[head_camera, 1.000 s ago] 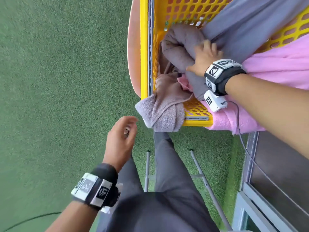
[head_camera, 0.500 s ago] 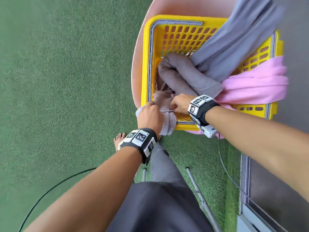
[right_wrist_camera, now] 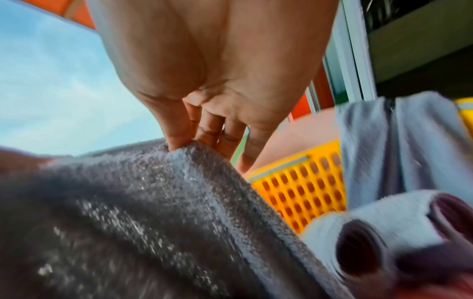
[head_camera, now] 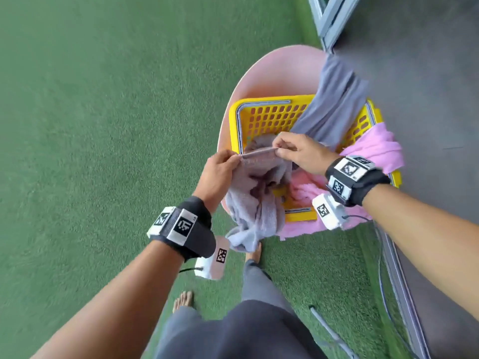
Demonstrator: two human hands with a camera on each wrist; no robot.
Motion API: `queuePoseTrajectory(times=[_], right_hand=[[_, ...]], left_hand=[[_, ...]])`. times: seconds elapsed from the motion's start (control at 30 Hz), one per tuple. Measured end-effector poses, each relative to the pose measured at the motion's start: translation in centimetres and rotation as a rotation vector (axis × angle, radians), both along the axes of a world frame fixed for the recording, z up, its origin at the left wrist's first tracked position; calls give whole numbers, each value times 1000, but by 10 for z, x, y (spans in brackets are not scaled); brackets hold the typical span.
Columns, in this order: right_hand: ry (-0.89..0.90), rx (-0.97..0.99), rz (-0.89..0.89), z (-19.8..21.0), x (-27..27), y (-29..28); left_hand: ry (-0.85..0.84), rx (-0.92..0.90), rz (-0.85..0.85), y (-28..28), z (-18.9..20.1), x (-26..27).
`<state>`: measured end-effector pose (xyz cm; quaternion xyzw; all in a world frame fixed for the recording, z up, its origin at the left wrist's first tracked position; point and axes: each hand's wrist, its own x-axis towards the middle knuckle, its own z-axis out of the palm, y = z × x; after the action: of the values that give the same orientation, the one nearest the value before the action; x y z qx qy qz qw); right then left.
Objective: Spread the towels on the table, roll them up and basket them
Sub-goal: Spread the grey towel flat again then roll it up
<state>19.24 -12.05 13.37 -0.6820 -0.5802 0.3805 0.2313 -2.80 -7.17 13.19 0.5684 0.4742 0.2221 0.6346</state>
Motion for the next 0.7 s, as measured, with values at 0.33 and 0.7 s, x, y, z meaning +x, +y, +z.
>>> queuePoseTrajectory(times=[0.33,0.7], right_hand=[[-221,409,-199,202,-147,4],[-251,722,-310,408,-249,1]], left_hand=[[-159,545,-417,73,202,-129],[-385,818,-292,79,387,-198]])
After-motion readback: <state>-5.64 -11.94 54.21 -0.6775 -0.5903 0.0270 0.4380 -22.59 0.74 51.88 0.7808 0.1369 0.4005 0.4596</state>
